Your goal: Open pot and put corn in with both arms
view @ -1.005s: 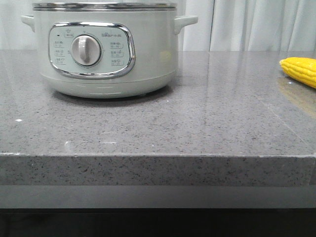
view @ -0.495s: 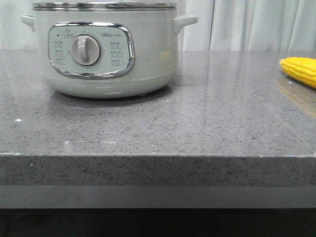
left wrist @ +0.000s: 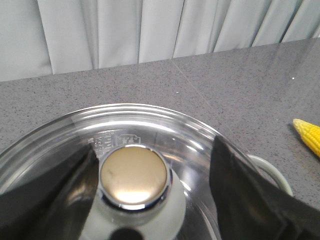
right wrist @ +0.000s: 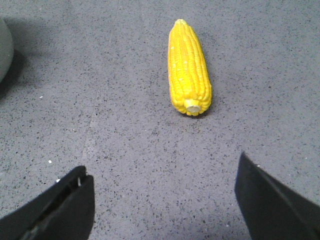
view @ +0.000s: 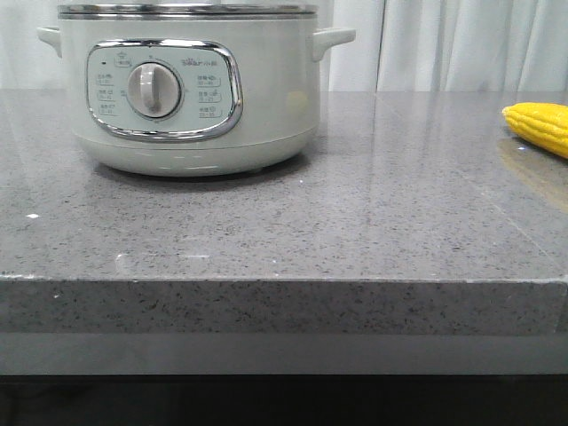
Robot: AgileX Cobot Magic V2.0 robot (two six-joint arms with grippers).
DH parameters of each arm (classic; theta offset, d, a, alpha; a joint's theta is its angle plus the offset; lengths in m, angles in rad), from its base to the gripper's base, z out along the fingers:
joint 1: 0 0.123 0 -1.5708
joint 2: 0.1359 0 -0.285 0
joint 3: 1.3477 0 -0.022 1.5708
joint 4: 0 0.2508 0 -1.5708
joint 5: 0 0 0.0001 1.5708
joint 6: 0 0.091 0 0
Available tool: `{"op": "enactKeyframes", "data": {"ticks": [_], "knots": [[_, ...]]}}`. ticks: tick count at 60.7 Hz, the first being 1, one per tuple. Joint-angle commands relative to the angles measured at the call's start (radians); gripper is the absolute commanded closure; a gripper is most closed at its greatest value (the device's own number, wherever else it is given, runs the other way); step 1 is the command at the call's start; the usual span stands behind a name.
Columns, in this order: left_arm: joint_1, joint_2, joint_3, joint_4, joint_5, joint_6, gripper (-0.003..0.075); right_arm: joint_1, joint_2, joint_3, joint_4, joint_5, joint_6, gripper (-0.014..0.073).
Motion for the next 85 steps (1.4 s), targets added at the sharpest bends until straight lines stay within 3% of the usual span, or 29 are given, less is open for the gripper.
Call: {"op": "enactKeyframes", "data": {"ticks": [1, 24, 36, 49, 64, 85], "knots": [[-0.007, 0.0, -0.057, -0.014, -0.092, -0.002, 0.0248, -0.007, 0.002, -0.024, -0.006, -0.064, -0.002, 0.0001], [-0.007, 0.06, -0.061, -0.014, -0.116, -0.002, 0.0254, -0.007, 0.002, -0.024, -0.006, -0.064, -0.002, 0.0001], [-0.007, 0.06, -0.061, -0.014, -0.114, -0.002, 0.04, -0.007, 0.002, -0.024, -0.006, -0.064, -0.002, 0.0001], [-0.007, 0.06, -0.074, -0.014, -0.116, -0.002, 0.0503, -0.007, 0.002, -0.024, -0.006, -0.064, -0.002, 0.0001], [-0.007, 0.041, -0.191, -0.014, -0.079, -0.002, 0.0512, -0.007, 0.002, -0.024, -0.006, -0.062, -0.002, 0.0001], [-0.007, -0.095, -0.29, -0.014, 0.11, -0.002, 0.0511, -0.007, 0.002, -0.024, -0.006, -0.062, -0.002, 0.0001]]}}
